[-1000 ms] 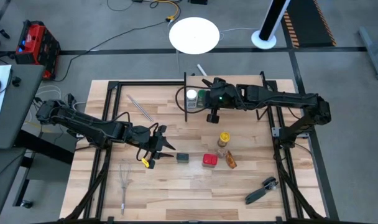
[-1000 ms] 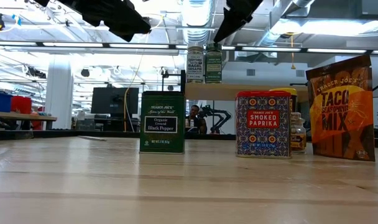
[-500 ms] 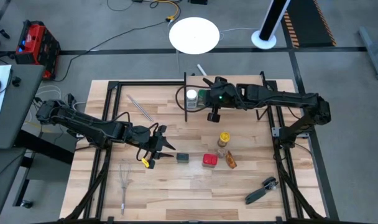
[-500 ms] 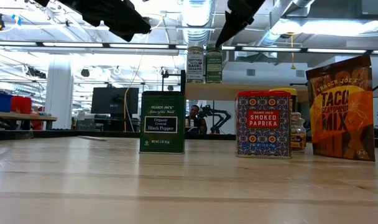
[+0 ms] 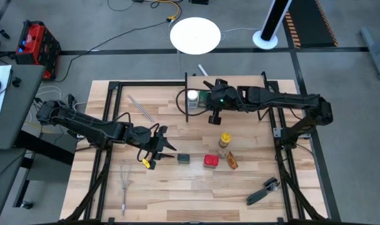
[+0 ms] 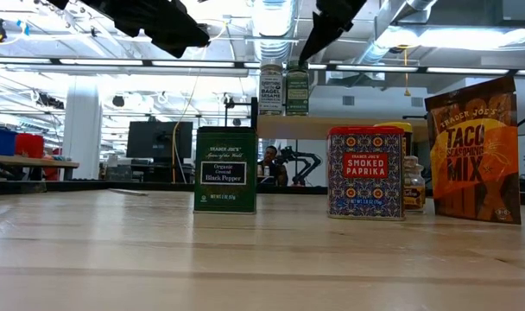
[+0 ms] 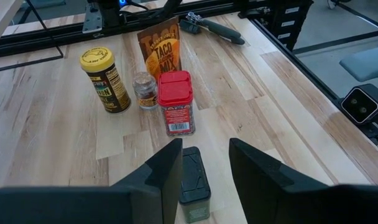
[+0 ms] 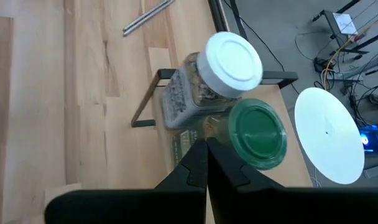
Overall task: Shelf spices
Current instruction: Put the green seasoning bottle on the shelf, then put the green seasoning can on the shelf
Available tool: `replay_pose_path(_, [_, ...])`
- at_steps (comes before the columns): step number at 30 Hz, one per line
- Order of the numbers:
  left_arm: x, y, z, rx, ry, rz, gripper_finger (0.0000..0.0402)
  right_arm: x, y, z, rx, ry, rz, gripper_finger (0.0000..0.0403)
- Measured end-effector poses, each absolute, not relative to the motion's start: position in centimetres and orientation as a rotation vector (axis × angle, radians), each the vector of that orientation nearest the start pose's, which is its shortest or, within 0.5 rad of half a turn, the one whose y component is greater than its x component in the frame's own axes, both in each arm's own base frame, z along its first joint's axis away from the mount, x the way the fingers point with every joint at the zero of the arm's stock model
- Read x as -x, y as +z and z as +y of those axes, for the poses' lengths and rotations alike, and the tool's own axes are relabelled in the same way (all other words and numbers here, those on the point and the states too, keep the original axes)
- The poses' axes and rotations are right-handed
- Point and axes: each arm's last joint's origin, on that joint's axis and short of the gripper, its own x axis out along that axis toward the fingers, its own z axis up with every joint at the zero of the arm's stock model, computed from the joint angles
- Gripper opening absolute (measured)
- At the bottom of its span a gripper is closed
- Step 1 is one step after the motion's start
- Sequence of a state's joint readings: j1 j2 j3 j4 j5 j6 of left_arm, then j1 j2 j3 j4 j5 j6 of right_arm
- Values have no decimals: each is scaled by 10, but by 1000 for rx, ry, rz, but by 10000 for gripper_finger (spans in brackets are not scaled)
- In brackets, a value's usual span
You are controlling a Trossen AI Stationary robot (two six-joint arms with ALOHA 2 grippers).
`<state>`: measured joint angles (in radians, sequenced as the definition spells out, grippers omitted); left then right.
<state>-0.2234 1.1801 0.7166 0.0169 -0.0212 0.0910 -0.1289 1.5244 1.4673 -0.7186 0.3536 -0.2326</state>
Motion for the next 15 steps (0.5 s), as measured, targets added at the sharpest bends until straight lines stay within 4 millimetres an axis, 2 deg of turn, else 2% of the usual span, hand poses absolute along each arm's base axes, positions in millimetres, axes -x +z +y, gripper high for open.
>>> replay_pose_path(8, [-245, 247, -56, -137, -257, 465, 123, -311, 361, -23, 287, -308, 798, 5])
replay_pose_path(11, [-242, 243, -57, -122, -317, 518, 123, -301, 366, -9, 269, -279, 804, 5])
replay_pose_path(15, [-239, 239, -57, -38, -287, 585, 126, -277, 377, 9, 227, -287, 817, 5])
